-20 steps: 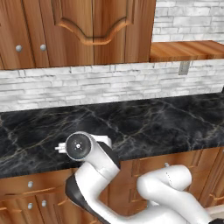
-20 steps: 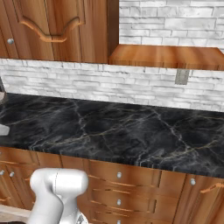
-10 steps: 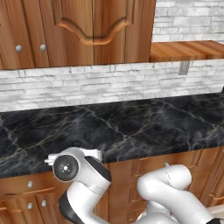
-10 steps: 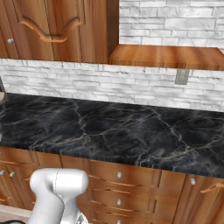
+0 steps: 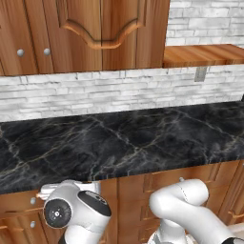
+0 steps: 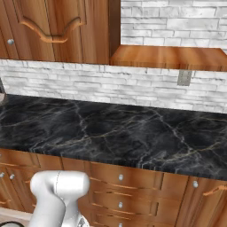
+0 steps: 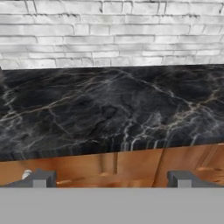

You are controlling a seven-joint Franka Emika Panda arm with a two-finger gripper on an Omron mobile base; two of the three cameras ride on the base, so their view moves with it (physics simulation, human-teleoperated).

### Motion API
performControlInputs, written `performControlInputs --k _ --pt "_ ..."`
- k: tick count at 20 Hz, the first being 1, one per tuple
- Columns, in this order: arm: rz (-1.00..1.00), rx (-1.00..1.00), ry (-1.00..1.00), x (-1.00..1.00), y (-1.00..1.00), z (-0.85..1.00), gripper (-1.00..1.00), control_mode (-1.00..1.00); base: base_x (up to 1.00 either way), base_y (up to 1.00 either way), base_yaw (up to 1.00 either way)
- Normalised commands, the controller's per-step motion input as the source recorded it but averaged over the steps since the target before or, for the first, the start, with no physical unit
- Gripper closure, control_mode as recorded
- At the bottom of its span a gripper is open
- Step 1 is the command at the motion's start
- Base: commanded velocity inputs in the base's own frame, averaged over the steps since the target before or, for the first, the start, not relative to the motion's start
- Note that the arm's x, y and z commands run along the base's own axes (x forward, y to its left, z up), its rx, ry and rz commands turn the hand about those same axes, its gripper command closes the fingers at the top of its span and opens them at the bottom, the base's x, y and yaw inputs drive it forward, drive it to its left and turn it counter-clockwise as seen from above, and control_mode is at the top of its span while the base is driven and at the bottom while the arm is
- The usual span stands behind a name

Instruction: Take the pizza cutter from the drawer on the left and place it on the dining counter for cutting.

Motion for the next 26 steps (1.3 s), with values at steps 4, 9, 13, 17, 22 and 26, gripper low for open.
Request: performControlInputs --k 4,9,13,17,22,26 --pt "0.0 0.0 -0.04 -0.11 0.21 -0.28 -1.0 -1.0 0.0 0.0 0.0" --pt "0.0 0.0 -0.04 -0.08 0.16 -0.25 -1.0 -1.0 0.0 0.0 0.0" --pt "0.0 0.0 -0.05 -0.02 0.22 -0.19 -1.0 -1.0 0.0 0.0 0.0" --pt "0.0 0.0 -0.11 -0.07 0.24 -0.27 -1.0 -1.0 0.0 0.0 0.0" --pt "0.0 0.0 -0.11 -0.01 0.2 -0.24 -1.0 -1.0 0.0 0.0 0.0" --pt "0.0 0.0 -0.08 0.0 0.22 -0.23 -1.0 -1.0 0.0 0.0 0.0"
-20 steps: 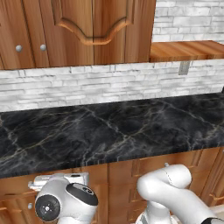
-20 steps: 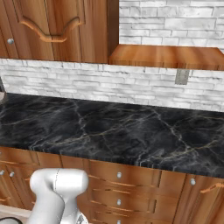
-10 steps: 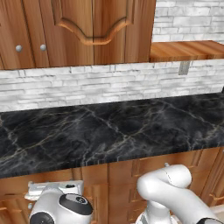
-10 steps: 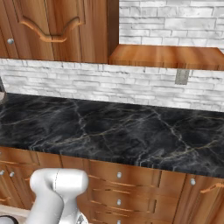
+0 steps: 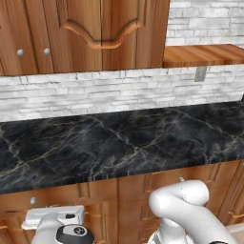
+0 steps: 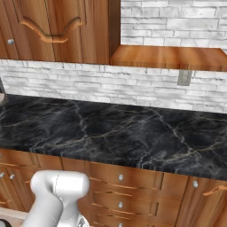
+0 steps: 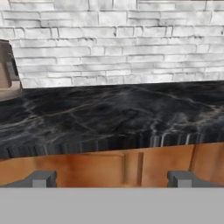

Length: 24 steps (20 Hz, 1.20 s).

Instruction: Take the pizza cutter from the drawer on the left and place it on the dining counter for cutting.

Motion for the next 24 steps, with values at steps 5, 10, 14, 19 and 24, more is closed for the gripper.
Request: performControlInputs --k 5,10,14,19,24 --pt "0.0 0.0 -0.06 0.0 0.16 -0.18 -1.0 -1.0 0.0 0.0 0.0" --pt "0.0 0.0 -0.04 0.0 0.15 -0.15 -1.0 -1.0 0.0 0.0 0.0" --pt "0.02 0.0 -0.05 0.0 0.11 -0.18 -1.0 -1.0 0.0 0.0 0.0" --pt "0.07 0.0 -0.01 0.09 0.0 -0.13 -1.0 -1.0 0.0 0.0 0.0" --pt "0.08 0.0 -0.03 0.22 0.0 -0.2 -1.0 -1.0 0.0 0.0 0.0"
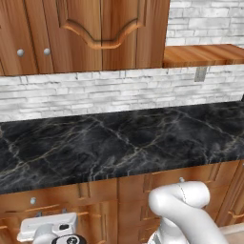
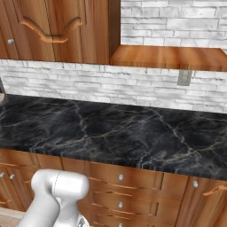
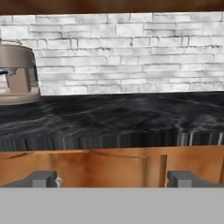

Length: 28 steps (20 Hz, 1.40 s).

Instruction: Take the pizza cutter from the drawer on the left and place it on the dining counter for cutting.

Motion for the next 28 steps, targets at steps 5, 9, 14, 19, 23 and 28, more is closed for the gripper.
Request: performControlInputs --k 5,9,14,19,23,28 --pt "0.07 0.0 -0.04 0.22 0.11 -0.25 -1.0 -1.0 0.0 0.0 0.0" --pt "0.0 0.0 0.0 0.1 0.48 -0.18 -1.0 -1.0 0.0 0.0 0.0" --pt "0.0 0.0 0.0 0.12 0.39 -0.21 -1.0 -1.0 0.0 0.0 0.0" --pt "0.0 0.03 -0.04 0.13 0.02 -0.31 -1.0 -1.0 0.0 0.0 0.0" --pt "0.0 0.03 -0.04 0.22 0.0 -0.29 -1.0 -1.0 0.0 0.0 0.0" --pt "0.0 0.0 -0.04 0.23 0.09 -0.31 -1.0 -1.0 0.0 0.0 0.0"
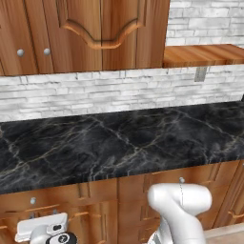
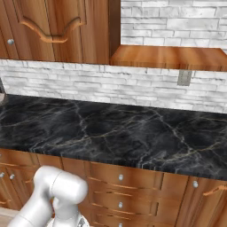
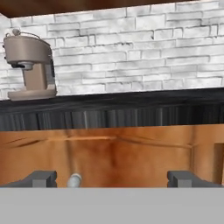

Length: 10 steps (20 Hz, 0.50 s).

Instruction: Take the pizza cutter from the drawer on the left and place it on the dining counter for cutting.

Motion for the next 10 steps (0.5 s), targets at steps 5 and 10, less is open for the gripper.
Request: performControlInputs --k 5,10 --pt "0.0 0.0 -0.02 0.28 0.4 -0.27 -1.0 -1.0 0.0 0.0 0.0" --pt "0.0 0.0 -0.01 0.31 0.33 -0.27 -1.0 -1.0 0.0 0.0 0.0"
